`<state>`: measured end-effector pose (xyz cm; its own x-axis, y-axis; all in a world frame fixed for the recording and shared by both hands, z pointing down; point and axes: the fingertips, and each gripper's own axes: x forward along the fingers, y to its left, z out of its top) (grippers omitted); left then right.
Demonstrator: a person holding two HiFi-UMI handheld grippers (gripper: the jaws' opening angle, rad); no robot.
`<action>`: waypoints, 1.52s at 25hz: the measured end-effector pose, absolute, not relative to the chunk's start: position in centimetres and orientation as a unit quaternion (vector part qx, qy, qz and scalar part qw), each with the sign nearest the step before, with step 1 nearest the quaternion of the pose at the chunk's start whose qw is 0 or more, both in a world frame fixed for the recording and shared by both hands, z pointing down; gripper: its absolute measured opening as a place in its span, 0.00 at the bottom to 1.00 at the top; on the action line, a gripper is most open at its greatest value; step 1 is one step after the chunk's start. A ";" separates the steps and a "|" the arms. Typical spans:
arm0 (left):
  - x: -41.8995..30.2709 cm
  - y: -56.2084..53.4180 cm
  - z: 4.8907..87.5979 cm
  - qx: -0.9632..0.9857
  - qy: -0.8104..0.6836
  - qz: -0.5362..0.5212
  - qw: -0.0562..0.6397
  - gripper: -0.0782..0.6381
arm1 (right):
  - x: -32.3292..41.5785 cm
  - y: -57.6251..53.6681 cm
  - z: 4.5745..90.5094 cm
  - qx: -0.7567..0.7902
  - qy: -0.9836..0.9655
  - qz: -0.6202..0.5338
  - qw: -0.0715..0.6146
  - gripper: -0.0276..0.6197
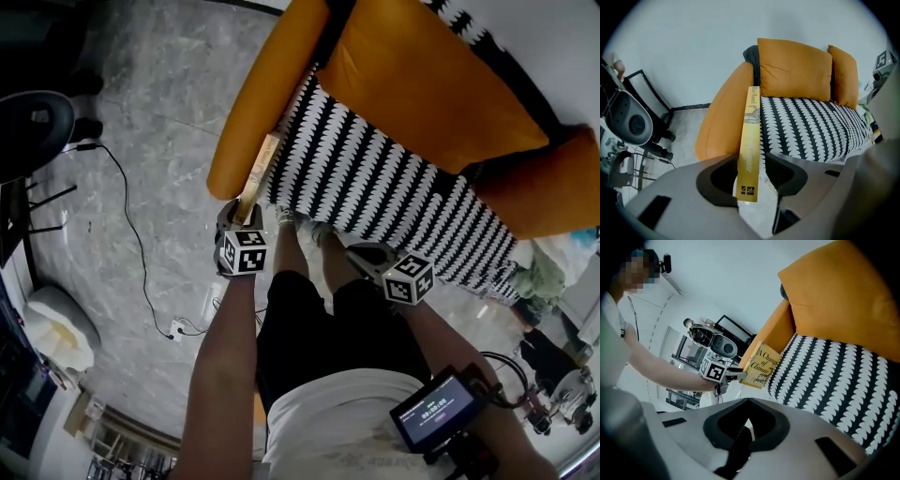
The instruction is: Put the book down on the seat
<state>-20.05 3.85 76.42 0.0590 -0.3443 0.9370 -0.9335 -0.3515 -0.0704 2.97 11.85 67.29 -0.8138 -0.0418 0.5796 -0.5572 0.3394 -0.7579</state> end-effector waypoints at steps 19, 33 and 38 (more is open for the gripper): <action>-20.6 3.9 70.7 0.666 -0.488 0.483 0.292 0.37 | 4.0 10.0 65.2 0.208 -0.795 0.526 0.217 0.06; -20.1 9.2 62.2 0.682 -0.456 0.493 0.290 0.35 | 4.0 7.8 61.7 0.217 -0.816 0.502 0.187 0.06; -19.6 10.7 61.1 0.695 -0.448 0.475 0.301 0.34 | 4.2 7.4 60.8 0.229 -0.815 0.501 0.180 0.06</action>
